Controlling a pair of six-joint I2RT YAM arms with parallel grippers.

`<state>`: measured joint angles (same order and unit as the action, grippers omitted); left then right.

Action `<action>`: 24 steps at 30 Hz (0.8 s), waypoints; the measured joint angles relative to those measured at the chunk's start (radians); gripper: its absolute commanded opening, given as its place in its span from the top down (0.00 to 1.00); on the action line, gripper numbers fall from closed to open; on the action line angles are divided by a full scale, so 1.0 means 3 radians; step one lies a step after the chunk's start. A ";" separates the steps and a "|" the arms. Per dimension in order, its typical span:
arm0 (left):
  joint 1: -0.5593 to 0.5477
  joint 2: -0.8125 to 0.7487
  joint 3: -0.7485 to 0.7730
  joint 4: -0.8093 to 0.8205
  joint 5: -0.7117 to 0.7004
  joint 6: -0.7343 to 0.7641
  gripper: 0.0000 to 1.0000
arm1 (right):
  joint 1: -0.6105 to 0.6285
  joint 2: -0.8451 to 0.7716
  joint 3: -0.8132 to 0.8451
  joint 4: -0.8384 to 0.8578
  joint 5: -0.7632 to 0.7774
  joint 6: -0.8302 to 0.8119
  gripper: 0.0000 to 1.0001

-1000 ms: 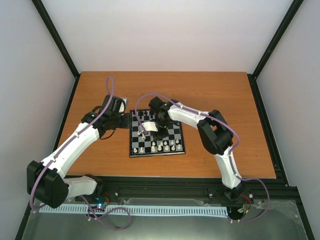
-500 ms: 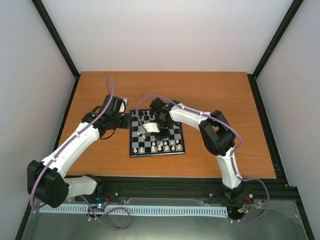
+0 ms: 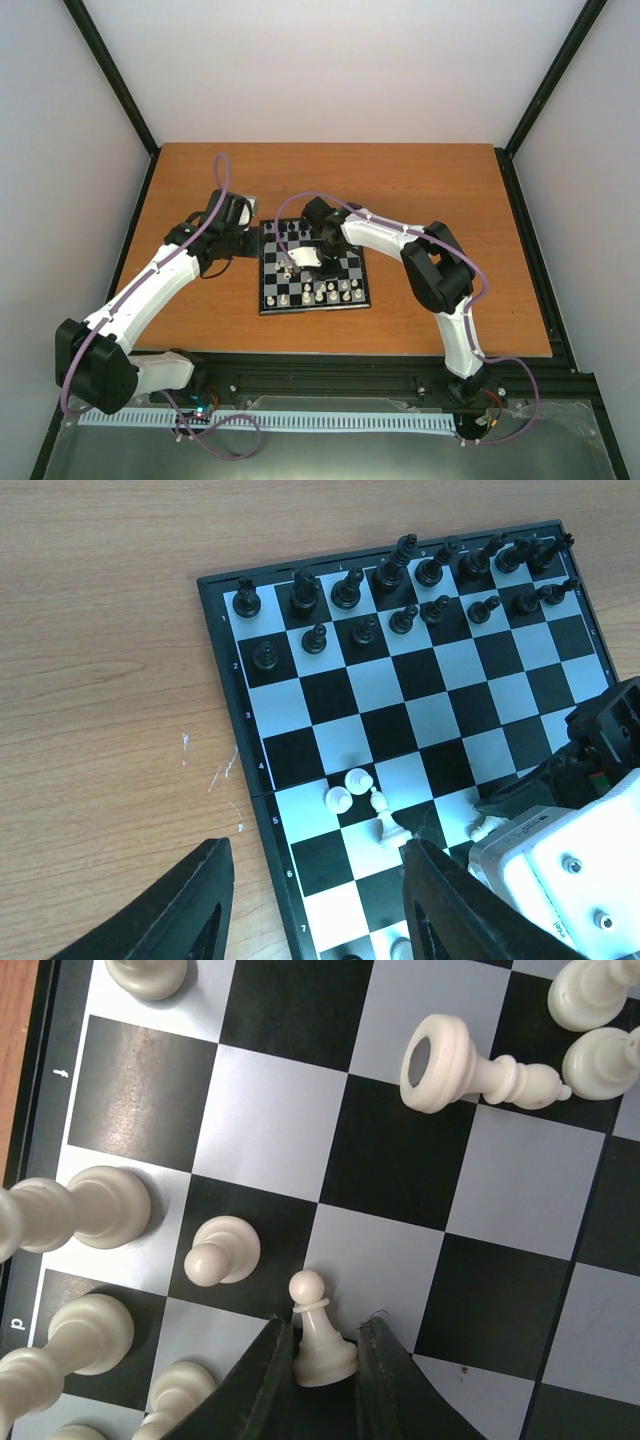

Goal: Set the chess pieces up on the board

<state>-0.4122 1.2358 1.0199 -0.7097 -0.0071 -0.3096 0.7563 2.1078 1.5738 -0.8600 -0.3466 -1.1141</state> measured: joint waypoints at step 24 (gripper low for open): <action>0.0004 0.0037 -0.0451 0.1330 0.1102 -0.1203 0.59 | -0.0671 -0.0506 0.0209 0.0034 -0.1307 0.1339 0.85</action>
<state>-0.4110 1.2469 0.8845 -0.3107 0.3237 -0.6704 0.5549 1.9560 1.6363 -0.8497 -0.7387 -0.7124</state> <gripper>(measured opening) 0.441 0.149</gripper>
